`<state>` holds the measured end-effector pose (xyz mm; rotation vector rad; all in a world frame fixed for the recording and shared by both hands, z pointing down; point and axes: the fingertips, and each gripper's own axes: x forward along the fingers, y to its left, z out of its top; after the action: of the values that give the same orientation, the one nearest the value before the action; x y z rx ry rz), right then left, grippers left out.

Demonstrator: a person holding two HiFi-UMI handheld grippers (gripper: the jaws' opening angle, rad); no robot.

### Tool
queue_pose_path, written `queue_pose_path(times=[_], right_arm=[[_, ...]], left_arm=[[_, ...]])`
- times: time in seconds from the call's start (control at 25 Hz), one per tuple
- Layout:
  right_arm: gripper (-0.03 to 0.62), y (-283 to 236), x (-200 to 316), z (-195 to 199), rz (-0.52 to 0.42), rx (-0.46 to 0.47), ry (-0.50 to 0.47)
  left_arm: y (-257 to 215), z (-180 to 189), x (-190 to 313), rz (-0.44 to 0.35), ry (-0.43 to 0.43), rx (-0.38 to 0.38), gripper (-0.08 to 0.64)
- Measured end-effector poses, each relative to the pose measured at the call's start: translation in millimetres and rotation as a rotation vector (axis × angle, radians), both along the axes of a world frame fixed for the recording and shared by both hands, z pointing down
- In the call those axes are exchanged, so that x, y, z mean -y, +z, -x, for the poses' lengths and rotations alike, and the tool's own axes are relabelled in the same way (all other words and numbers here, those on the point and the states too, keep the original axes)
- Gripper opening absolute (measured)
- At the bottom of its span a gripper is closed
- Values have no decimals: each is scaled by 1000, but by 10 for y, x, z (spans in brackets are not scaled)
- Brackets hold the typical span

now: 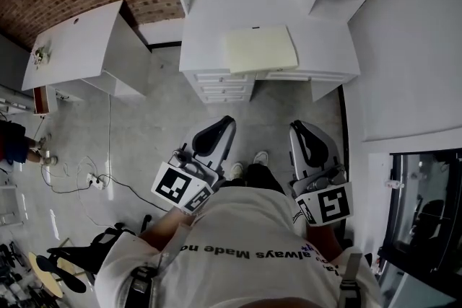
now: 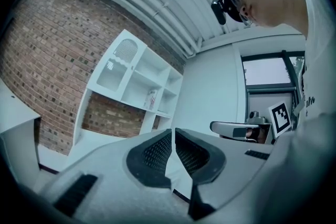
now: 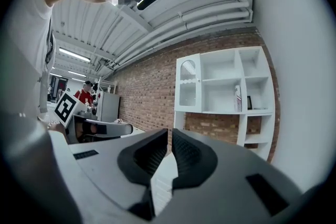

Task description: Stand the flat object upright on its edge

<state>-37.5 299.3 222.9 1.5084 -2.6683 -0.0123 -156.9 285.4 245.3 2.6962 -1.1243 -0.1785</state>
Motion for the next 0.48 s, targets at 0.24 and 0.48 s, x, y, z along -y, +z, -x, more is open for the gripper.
queue_pose_path(times=[0.24, 0.48], right_arm=[[29, 72, 365, -112, -19, -21, 7], [29, 73, 905, -345, -36, -31, -3]], left_arm=[[65, -134, 337, 3, 6, -1, 28], [59, -365, 874, -4, 0, 8, 28]])
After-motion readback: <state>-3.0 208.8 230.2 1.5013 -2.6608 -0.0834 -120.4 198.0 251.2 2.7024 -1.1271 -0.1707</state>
